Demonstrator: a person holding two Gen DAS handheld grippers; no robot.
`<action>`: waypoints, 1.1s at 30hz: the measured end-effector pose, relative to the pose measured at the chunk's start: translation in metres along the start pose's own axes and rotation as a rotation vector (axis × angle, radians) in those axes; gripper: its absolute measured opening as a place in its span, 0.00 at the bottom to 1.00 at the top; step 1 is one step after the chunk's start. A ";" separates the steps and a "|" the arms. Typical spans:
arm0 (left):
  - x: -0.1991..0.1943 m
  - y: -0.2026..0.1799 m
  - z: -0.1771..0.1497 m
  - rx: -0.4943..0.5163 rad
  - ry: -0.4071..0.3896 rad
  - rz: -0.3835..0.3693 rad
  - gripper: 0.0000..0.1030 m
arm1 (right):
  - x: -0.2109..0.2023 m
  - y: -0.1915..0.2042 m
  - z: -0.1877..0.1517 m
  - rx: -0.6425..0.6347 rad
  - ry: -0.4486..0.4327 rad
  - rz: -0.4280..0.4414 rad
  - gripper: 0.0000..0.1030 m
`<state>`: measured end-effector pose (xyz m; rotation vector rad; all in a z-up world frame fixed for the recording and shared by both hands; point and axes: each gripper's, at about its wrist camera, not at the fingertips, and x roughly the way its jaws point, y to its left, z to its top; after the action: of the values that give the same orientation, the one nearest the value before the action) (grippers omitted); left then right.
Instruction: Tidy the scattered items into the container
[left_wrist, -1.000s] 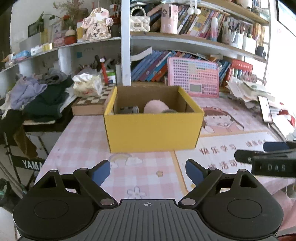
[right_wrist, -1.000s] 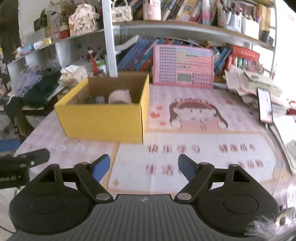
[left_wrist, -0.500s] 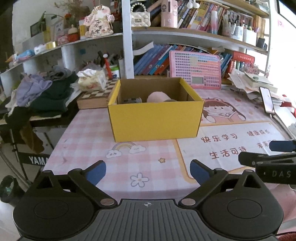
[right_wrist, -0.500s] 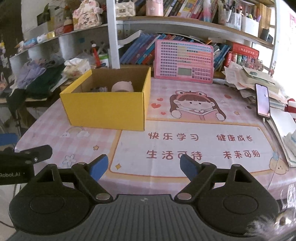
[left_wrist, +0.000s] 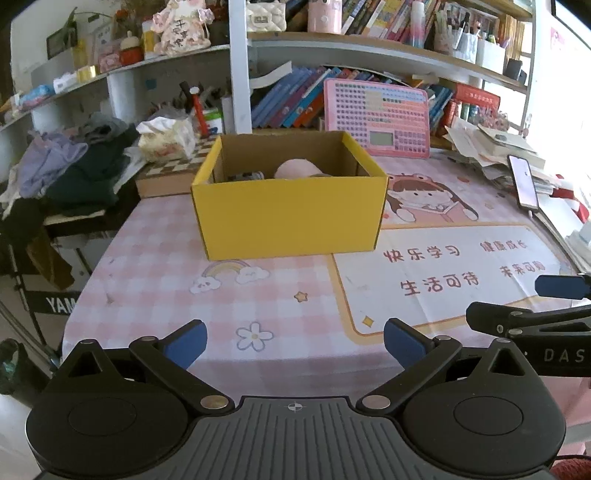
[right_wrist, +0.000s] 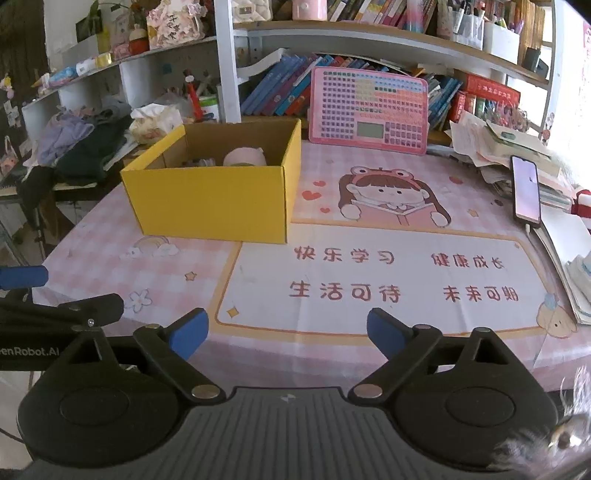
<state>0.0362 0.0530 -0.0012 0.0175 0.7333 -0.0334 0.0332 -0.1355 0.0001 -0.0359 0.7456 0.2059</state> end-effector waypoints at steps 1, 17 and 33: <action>0.000 0.000 0.000 -0.001 0.004 0.000 1.00 | 0.000 -0.001 -0.001 0.002 0.004 0.000 0.92; -0.005 -0.004 -0.004 -0.011 0.022 0.027 1.00 | -0.005 -0.003 -0.007 0.000 0.013 0.000 0.95; -0.012 -0.009 -0.006 -0.005 0.016 0.038 1.00 | -0.010 -0.006 -0.014 -0.012 0.031 0.011 0.95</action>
<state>0.0234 0.0447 0.0022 0.0272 0.7489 0.0050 0.0180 -0.1442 -0.0034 -0.0459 0.7752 0.2208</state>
